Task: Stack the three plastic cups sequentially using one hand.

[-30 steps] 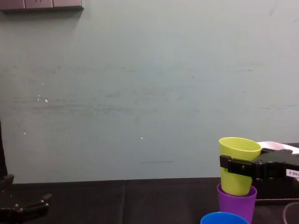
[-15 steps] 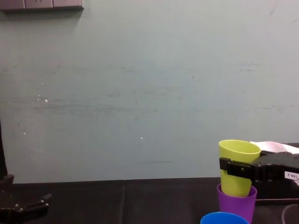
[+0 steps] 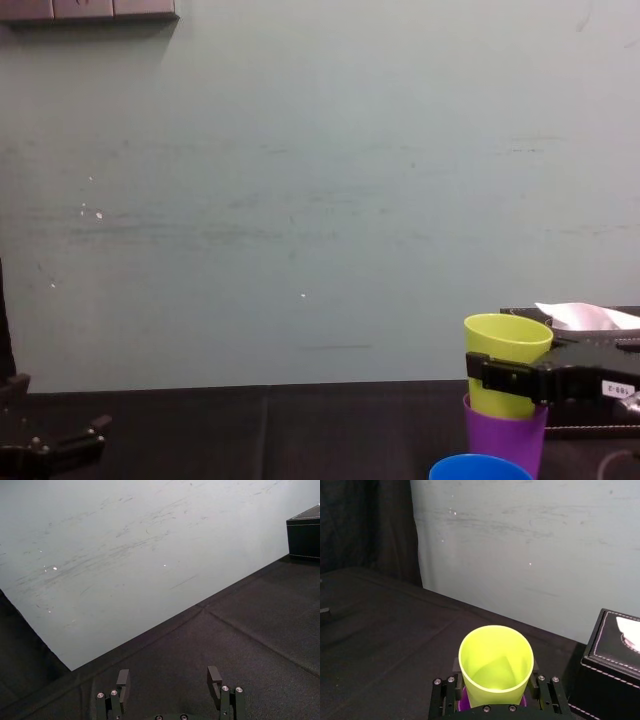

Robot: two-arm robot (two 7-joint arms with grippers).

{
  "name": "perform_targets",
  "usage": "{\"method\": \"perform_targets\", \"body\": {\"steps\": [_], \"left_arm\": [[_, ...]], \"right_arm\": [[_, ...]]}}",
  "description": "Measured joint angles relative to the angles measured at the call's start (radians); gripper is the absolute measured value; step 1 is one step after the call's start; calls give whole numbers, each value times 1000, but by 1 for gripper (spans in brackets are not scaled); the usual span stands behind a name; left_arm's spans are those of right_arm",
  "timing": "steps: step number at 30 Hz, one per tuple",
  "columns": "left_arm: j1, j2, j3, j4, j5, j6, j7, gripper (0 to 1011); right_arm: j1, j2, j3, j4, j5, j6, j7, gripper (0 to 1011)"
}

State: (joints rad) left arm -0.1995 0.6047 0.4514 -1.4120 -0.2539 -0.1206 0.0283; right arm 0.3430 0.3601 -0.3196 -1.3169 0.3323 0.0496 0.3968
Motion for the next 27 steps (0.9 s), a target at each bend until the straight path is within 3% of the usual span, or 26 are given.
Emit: {"method": "perform_targets", "body": {"steps": [16,21,24,27], "left_arm": [[0,0,0,0,0,0,0,1011],[0,0,0,0,0,0,0,1011],[0,0,0,0,0,0,0,1011],[0,0,0,0,0,0,0,1011]], "right_arm": [[3,-6,-8,14,-2,9,5,734],[3,-5,-7,12,-1,8,5,807],[3,-5,-7,12,-1,8,5,924],[2,-5,-7,11,-1,8,6,967]]}}
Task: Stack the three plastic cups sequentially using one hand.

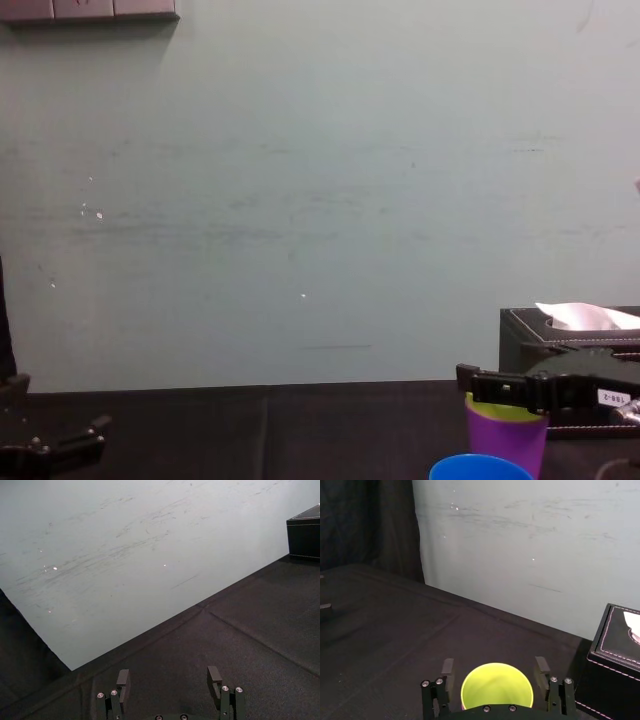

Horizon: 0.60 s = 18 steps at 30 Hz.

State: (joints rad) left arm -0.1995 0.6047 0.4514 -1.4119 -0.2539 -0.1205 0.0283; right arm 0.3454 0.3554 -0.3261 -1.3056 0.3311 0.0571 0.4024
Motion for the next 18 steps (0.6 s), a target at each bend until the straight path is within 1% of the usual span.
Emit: {"method": "perform_targets", "body": {"steps": [1,5,7,8,11,12,14,16,18], "left_arm": [[0,0,0,0,0,0,0,1011],[0,0,0,0,0,0,0,1011],[0,0,0,0,0,0,0,1011],[0,0,0,0,0,0,0,1011],[0,0,0,0,0,0,0,1011],[0,0,0,0,0,0,0,1011],[0,0,0,0,0,0,0,1011],[0,0,0,0,0,0,0,1011],[0,0,0,0,0,0,0,1011]], "right_arm": [[0,0,0,0,0,0,0,1002],[0,0,0,0,0,0,0,1003],[-6,6,0,-13,0,-11,6,1003],[-17,17,2,-34,0,-23,16,1003],[-39,34,8,-75,6,-28,27,1003],[-56,47,13,-105,14,-25,33,1003],[-77,65,20,-143,28,-16,42,1003],[-93,80,26,-168,41,-9,52,1003],[-119,105,33,-204,59,4,64,1003]]}}
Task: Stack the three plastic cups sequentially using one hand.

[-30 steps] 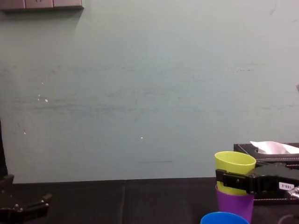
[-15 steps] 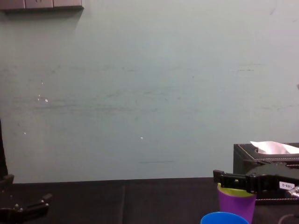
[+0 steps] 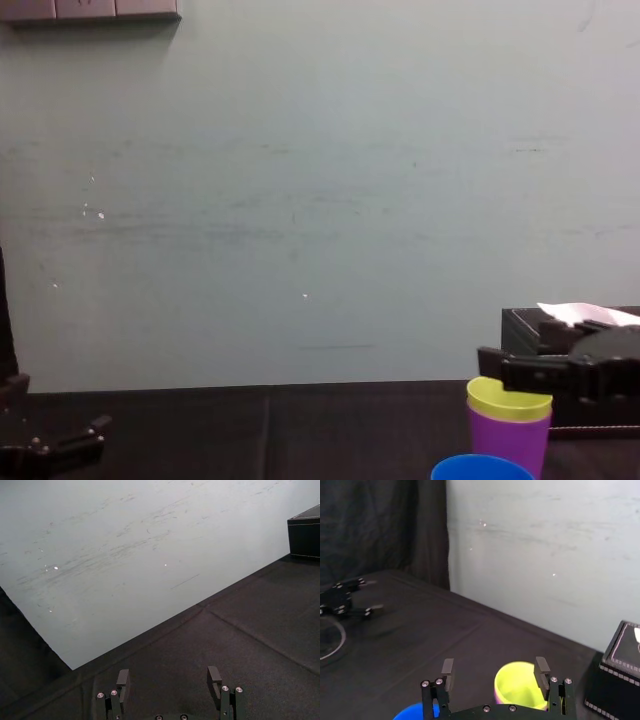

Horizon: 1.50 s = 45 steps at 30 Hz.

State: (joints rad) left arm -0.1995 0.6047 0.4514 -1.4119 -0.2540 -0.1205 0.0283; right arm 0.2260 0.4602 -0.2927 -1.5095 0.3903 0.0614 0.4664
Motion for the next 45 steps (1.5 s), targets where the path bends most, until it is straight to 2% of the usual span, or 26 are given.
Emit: {"method": "perform_targets", "body": {"steps": [3,5,10,18,22,29,34,45], "left_arm": [[0,0,0,0,0,0,0,1011],[0,0,0,0,0,0,0,1011],[0,0,0,0,0,0,0,1011],[0,0,0,0,0,0,0,1012],[0,0,0,0,0,0,0,1011],[0,0,0,0,0,0,0,1011],[0,0,0,0,0,0,0,1011],[0,0,0,0,0,0,0,1011]], "right_arm": [[-30,28,8,-33,20,14,11,1003],[-73,65,20,-67,47,26,25,1003],[-145,118,34,-102,81,28,43,1003],[-236,183,42,-128,103,-21,66,1003],[-261,204,26,-133,90,-45,76,1003],[-261,204,-10,-125,71,-68,93,1003],[-240,182,-39,-93,49,-96,96,1003],[-207,148,-66,-46,20,-134,98,1003]]}}
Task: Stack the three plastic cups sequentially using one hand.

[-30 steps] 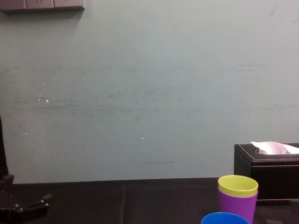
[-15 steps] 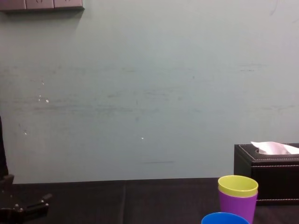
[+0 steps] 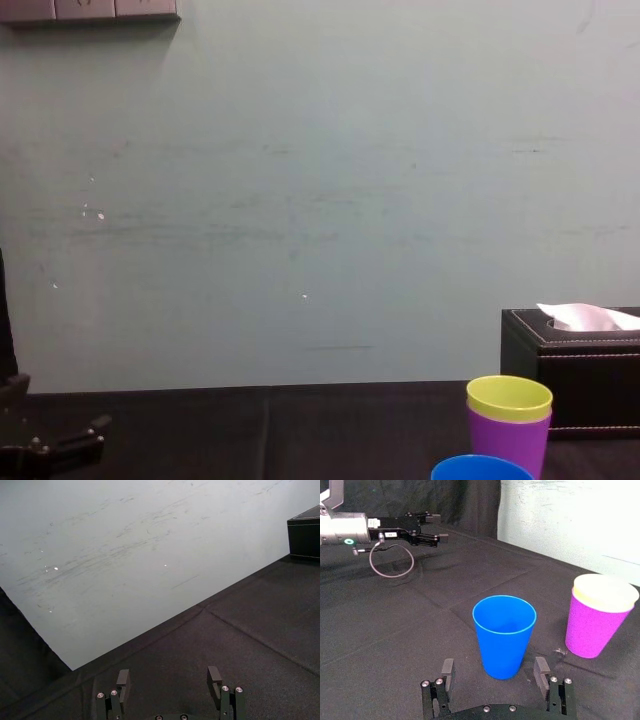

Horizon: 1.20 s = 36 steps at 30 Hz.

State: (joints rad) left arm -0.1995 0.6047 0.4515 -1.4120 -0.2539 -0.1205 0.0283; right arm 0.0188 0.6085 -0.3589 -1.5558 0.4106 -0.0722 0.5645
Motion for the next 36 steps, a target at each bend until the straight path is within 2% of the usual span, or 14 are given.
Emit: {"method": "perform_targets", "body": {"steps": [10,19,36], "left_arm": [[0,0,0,0,0,0,0,1012],[0,0,0,0,0,0,0,1012],[0,0,0,0,0,0,0,1011]], "right_arm": [[23,-31,-17,28,-25,-18,-4,1003],[46,-62,-22,59,-34,-7,-22,1003],[72,-105,-30,77,-59,5,-53,1003]]}}
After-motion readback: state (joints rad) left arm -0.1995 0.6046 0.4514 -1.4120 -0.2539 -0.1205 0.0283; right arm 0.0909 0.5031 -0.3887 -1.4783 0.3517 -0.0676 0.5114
